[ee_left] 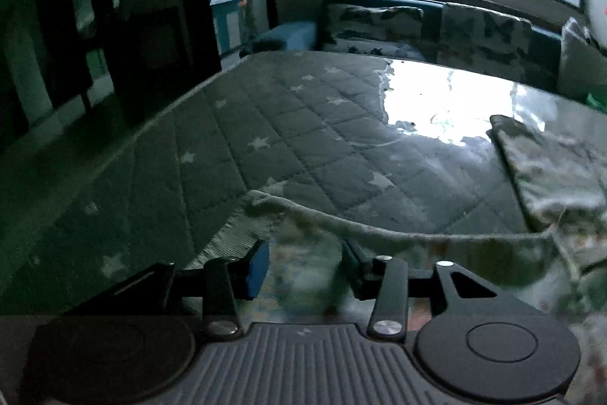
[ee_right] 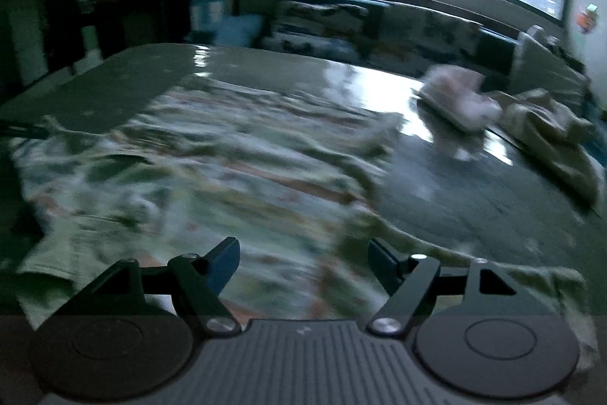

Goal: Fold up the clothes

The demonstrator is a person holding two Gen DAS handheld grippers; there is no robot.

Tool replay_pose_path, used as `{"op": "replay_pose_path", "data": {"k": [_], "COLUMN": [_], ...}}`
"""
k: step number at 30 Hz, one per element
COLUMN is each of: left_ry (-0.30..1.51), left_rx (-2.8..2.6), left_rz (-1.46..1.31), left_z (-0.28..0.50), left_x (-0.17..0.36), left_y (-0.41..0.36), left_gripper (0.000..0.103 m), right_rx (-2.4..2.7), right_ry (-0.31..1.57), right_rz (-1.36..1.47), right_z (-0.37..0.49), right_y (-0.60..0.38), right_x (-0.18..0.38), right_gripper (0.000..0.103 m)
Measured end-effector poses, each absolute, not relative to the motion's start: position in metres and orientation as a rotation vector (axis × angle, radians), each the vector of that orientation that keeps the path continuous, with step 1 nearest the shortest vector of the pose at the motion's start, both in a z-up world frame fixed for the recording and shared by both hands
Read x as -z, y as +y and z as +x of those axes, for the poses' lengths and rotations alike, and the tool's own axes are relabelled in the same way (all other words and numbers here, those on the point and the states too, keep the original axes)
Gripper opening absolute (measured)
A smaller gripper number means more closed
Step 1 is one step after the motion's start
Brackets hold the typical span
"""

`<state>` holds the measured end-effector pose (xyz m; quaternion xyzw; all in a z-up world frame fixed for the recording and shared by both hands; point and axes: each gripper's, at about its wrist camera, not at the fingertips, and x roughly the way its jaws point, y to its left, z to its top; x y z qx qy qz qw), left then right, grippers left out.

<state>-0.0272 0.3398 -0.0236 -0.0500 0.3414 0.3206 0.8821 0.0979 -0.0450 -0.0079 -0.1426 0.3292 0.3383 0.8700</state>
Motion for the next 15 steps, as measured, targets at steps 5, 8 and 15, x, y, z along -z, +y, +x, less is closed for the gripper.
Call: {"op": "replay_pose_path", "data": {"k": [5,8,15], "left_ry": [0.719,0.725,0.688], "left_rx": [-0.744,-0.746,-0.517], "left_rz": [0.047,0.012,0.007], "left_z": [-0.027,-0.029,-0.028], "left_x": [0.032,0.027,0.014], "left_y": [0.331,0.325,0.273], "left_gripper": [0.049,0.049,0.049], "right_rx": [-0.841,-0.893,-0.93], "right_ry": [0.672,0.674,0.69], "right_rz": [-0.333,-0.369,-0.428], "right_z": [0.078,0.065,0.047], "right_y": [-0.011,0.003,0.012], "right_x": [0.009,0.014,0.025], "right_gripper": [0.077,0.077,0.077]}}
